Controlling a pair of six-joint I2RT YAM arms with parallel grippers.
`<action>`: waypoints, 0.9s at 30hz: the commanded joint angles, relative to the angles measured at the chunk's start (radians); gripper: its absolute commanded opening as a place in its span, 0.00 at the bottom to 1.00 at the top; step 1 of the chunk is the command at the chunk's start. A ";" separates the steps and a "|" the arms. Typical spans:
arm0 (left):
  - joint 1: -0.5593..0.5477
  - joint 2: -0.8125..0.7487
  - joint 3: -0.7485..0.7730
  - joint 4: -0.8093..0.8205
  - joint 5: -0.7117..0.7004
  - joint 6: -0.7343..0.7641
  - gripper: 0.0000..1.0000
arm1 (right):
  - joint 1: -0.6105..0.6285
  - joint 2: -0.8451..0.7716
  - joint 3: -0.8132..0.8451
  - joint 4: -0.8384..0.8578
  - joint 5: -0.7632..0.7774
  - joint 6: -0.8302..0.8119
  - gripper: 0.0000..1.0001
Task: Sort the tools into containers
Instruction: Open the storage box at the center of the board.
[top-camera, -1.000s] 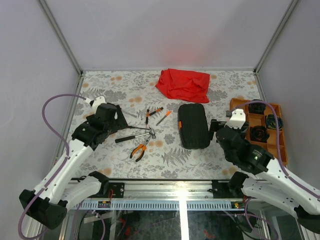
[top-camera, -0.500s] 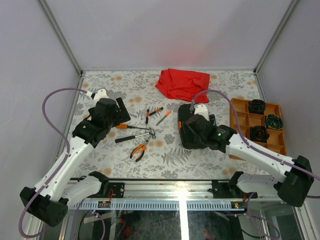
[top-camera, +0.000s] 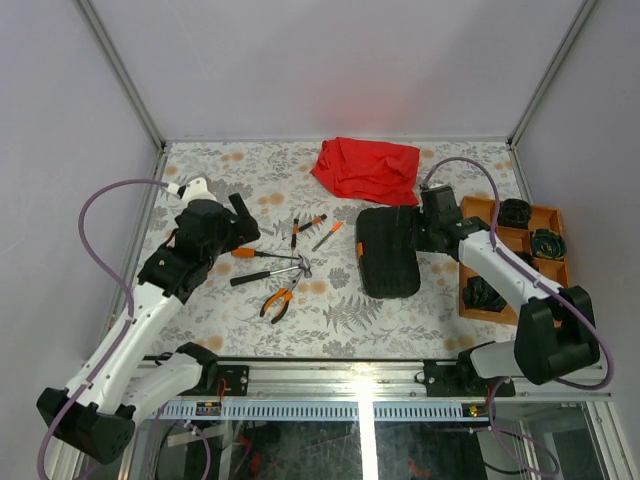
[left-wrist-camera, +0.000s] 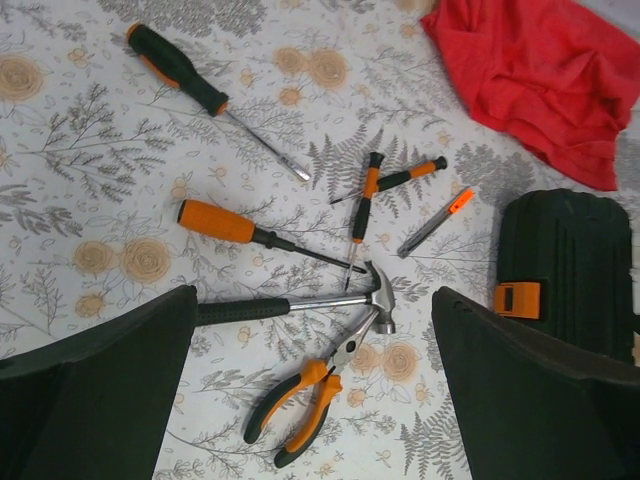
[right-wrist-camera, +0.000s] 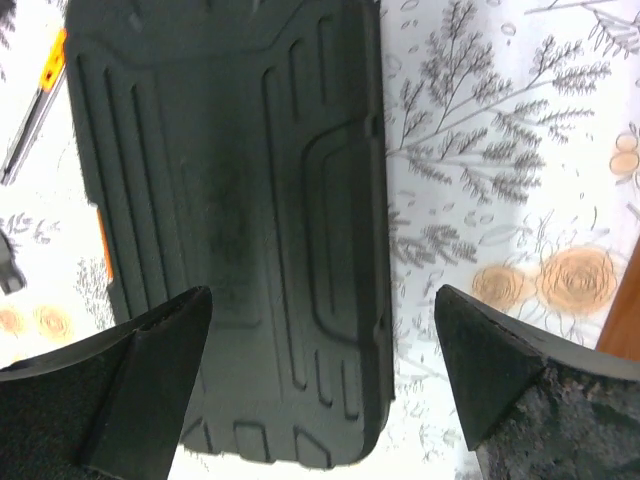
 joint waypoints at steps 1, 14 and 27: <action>0.013 -0.049 -0.016 0.138 0.046 0.035 1.00 | -0.101 0.083 0.067 0.117 -0.168 -0.057 0.99; 0.025 -0.061 -0.079 0.272 0.133 -0.019 1.00 | -0.171 0.278 0.144 0.244 -0.382 -0.098 0.94; 0.025 -0.063 -0.161 0.320 0.269 -0.029 1.00 | -0.173 0.320 0.069 0.268 -0.527 -0.106 0.90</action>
